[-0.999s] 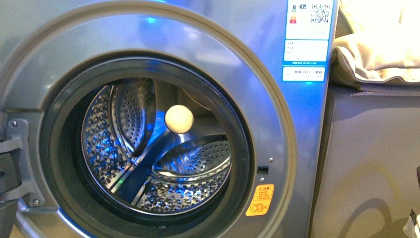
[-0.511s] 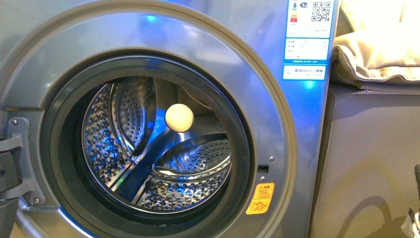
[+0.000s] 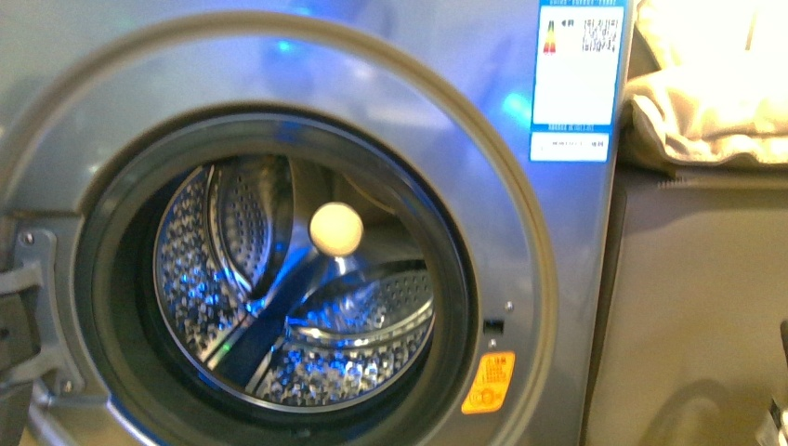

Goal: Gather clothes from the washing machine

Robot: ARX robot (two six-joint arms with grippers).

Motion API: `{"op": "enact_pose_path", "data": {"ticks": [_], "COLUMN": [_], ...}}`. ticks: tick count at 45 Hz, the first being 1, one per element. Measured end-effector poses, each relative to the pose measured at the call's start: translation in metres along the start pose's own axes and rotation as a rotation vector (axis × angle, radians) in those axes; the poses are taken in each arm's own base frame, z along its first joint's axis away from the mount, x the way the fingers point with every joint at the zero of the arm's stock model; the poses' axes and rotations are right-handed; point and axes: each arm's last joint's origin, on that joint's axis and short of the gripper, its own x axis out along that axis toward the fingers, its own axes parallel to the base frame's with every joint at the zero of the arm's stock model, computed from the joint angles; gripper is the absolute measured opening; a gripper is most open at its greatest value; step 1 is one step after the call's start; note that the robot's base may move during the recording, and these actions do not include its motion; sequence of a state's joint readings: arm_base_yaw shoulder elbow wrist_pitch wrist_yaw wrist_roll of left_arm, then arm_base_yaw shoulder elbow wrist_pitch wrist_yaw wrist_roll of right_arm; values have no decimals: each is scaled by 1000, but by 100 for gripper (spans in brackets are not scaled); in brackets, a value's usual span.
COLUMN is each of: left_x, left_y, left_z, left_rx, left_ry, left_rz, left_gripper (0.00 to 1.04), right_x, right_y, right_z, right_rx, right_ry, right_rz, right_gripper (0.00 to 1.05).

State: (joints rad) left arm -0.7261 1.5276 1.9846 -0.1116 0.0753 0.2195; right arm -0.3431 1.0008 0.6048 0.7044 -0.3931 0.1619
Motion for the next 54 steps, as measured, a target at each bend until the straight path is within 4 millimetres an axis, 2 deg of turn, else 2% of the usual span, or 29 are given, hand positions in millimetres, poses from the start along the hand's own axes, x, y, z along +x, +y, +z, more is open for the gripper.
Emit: {"op": "enact_pose_path", "data": {"ticks": [10, 14, 18, 23, 32, 36, 44, 54], "left_x": [0, 0, -5, -21, -60, -89, -128, -166], "left_y": [0, 0, 6, 13, 15, 13, 4, -17], "left_z": [0, 1, -2, -7, -14, -20, -36, -63], "left_rx": [0, -7, -63, -99, -100, -108, -114, -110], "left_ry": [0, 10, 136, 150, 161, 172, 209, 267], "left_rz": [0, 18, 190, 261, 356, 426, 542, 651], "left_gripper": [98, 98, 98, 98, 98, 98, 98, 98], "right_x": [7, -1, -17, -38, -58, -70, -82, -93], "right_y": [30, 43, 62, 81, 93, 94, 92, 87], "right_z": [33, 46, 53, 44, 29, 22, 9, -26], "right_rx": [0, 14, 36, 59, 89, 91, 89, 83], "right_ry": [-220, -290, -336, -334, -308, -312, -303, -224], "right_rz": [-4, 2, 17, 35, 61, 61, 56, 29], "right_gripper": [97, 97, 97, 97, 97, 97, 97, 97]}}
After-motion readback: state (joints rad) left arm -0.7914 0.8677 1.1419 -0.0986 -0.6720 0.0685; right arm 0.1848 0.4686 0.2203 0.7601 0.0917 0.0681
